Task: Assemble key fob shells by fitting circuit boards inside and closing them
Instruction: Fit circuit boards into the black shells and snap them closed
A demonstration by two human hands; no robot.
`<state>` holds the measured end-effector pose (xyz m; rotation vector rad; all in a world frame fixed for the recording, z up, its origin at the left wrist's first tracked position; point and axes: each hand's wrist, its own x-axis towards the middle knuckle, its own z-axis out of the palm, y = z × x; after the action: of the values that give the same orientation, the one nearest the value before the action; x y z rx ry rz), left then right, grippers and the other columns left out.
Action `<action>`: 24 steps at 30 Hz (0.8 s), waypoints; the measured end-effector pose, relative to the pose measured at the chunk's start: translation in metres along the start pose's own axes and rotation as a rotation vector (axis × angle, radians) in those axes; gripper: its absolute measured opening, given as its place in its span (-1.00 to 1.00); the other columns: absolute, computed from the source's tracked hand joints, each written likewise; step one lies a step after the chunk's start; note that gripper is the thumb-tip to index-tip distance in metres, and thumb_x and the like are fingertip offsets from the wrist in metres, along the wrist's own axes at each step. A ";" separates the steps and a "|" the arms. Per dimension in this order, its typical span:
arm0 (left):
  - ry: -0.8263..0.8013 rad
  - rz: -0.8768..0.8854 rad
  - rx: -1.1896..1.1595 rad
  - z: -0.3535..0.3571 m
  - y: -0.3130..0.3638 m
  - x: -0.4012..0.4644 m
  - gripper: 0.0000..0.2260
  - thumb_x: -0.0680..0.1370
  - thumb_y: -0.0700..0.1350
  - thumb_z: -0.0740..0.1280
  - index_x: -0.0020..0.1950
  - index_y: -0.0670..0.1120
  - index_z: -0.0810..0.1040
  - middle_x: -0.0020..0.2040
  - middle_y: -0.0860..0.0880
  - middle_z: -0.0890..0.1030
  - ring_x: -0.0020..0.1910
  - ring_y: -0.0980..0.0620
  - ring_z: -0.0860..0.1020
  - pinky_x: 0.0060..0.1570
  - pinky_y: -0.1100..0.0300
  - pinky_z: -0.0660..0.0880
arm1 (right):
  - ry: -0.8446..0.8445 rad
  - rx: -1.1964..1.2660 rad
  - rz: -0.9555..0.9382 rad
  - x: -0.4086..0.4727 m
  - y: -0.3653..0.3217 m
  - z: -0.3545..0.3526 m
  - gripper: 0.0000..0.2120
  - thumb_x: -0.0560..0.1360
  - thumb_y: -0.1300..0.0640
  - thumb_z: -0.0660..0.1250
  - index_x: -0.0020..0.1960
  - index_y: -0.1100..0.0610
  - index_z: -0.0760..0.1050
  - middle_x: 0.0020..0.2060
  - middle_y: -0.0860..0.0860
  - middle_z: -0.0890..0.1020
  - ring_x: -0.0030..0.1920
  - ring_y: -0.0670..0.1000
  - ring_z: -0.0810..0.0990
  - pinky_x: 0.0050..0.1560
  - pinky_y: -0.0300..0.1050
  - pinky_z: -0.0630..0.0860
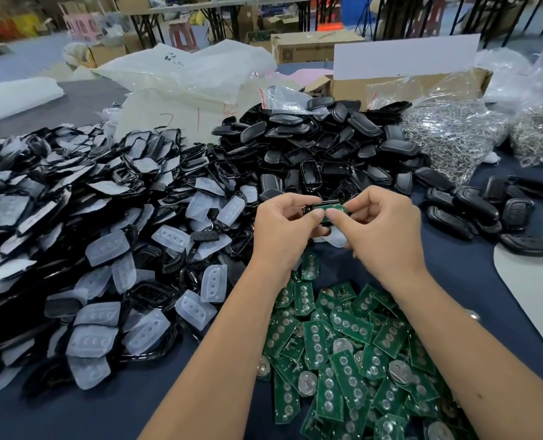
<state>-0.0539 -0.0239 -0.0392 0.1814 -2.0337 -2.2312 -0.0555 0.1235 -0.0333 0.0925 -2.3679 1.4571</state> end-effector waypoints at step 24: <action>1.043 0.533 -0.260 -0.127 0.078 0.005 -0.84 0.53 -0.35 0.32 0.00 -0.11 0.56 -0.15 -0.18 0.57 -0.24 -0.17 0.47 -0.24 -0.07 0.44 | -0.579 -0.033 -0.670 -0.012 -0.089 0.126 -0.87 0.56 0.12 0.51 0.01 0.17 0.63 -0.17 0.00 0.62 -0.16 0.00 0.55 -0.12 0.02 0.54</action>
<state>-0.0373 -0.1569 0.0272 0.5527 -1.0569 -1.5162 -0.0563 -0.0303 -0.0126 1.3126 -2.3850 1.1423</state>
